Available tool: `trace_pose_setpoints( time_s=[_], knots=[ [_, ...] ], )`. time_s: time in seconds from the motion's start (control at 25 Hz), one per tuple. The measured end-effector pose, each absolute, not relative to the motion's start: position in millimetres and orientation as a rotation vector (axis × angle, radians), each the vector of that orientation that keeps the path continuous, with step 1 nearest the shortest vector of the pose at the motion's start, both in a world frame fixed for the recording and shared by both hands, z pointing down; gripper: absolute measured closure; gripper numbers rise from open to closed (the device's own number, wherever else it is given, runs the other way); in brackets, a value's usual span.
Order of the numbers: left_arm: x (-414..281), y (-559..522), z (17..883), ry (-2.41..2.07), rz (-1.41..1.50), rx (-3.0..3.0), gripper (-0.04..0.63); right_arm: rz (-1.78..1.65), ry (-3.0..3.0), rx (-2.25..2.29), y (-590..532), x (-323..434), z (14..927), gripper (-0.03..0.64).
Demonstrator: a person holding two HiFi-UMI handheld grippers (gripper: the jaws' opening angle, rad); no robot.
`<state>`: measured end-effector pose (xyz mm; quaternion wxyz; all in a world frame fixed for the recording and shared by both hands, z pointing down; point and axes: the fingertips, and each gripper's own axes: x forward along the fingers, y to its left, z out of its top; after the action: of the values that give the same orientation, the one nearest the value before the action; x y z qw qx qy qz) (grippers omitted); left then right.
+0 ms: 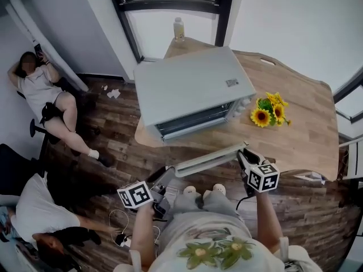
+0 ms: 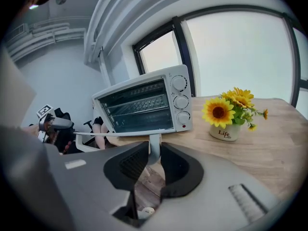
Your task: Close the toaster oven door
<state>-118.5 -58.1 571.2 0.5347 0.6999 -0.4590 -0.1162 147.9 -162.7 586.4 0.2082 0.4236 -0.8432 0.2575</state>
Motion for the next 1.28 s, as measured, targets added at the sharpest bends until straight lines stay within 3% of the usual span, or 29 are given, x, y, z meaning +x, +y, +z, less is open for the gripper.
trace_pose_setpoints(
  time_s=[0.84,0.96,1.2,1.28],
  knots=[
    [-103,-60,566,-1.468,0.096,1.776,0.336,0.725,-2.376,1.131,-176,141,565,0.532],
    [-103,-65,566,-1.518,0.130,1.773,0.360,0.725,-2.392,1.122,-178,139,562,0.532],
    [-111,-70,563,-1.643,0.162,1.732,0.493,0.719,-2.419,1.094,-182,137,556,0.531],
    [-111,-71,562,-1.658,0.163,1.724,0.503,0.717,-2.429,1.080,-183,137,554,0.529]
  ],
)
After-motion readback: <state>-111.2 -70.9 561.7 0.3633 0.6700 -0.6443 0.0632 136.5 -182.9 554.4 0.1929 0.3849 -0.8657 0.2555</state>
